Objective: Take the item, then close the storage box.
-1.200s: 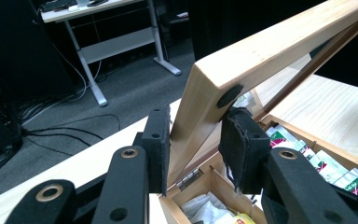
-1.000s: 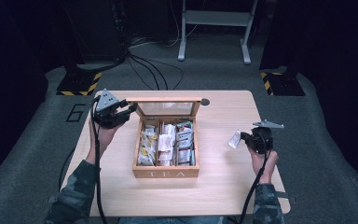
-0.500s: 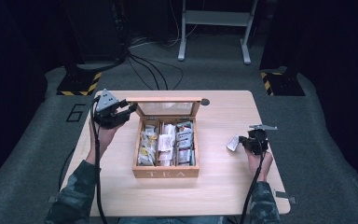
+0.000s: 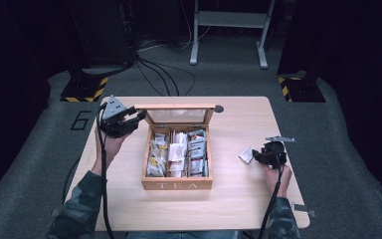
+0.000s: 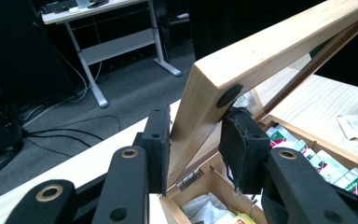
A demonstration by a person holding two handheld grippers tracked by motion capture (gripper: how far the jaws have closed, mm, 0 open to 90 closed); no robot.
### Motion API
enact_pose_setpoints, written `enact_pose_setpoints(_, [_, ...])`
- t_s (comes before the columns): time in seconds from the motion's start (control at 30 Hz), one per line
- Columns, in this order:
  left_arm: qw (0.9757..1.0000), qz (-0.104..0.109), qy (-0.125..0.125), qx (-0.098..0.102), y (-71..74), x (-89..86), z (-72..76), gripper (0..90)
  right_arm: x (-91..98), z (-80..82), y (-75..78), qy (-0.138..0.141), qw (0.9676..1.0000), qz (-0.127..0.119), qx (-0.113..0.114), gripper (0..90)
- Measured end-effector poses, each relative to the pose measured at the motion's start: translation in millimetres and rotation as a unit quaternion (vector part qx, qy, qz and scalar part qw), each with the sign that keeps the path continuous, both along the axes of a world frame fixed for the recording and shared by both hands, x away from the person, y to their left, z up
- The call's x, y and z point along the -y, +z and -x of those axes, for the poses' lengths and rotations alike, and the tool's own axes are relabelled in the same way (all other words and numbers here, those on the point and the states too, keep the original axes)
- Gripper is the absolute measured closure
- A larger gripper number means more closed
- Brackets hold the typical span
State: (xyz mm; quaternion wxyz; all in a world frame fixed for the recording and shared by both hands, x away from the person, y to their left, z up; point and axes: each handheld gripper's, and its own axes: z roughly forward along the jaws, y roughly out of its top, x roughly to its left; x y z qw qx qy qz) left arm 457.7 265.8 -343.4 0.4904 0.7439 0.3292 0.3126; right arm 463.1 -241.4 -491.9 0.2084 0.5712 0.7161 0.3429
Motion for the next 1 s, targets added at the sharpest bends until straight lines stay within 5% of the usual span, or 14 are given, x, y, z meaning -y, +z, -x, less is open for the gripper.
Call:
enact_pose_setpoints(0.03, [1.0, 0.001, 0.0, 0.0, -0.1, 0.2, 0.1, 63.4, 0.1, 5.0, 0.7, 0.005, 1.0, 0.0, 0.003, 33.4])
enact_pose_setpoints(0.13, [1.0, 0.001, 0.0, 0.002, -0.3, 0.4, 0.2, 63.4, 0.7, 18.5, 1.3, 0.015, 0.9998, 0.003, 0.016, 19.2])
enact_pose_setpoints(0.3, [1.0, 0.0, 0.001, 0.001, -0.2, 0.5, 0.6, 63.4, 4.7, 36.9, 0.5, 0.022, 0.9996, -0.003, 0.019, 9.2])
enact_pose_setpoints(0.63, [1.0, -0.005, 0.0, 0.002, -1.7, 0.9, 4.7, 63.3, 13.8, 65.1, -10.0, 0.013, 0.9998, -0.003, 0.015, 5.5])
enact_pose_setpoints(1.0, [0.9999, -0.016, -0.003, 0.002, -4.6, 1.6, 12.8, 63.1, 17.0, 78.9, -20.5, 0.02, 0.9997, 0.008, 0.015, 5.7])
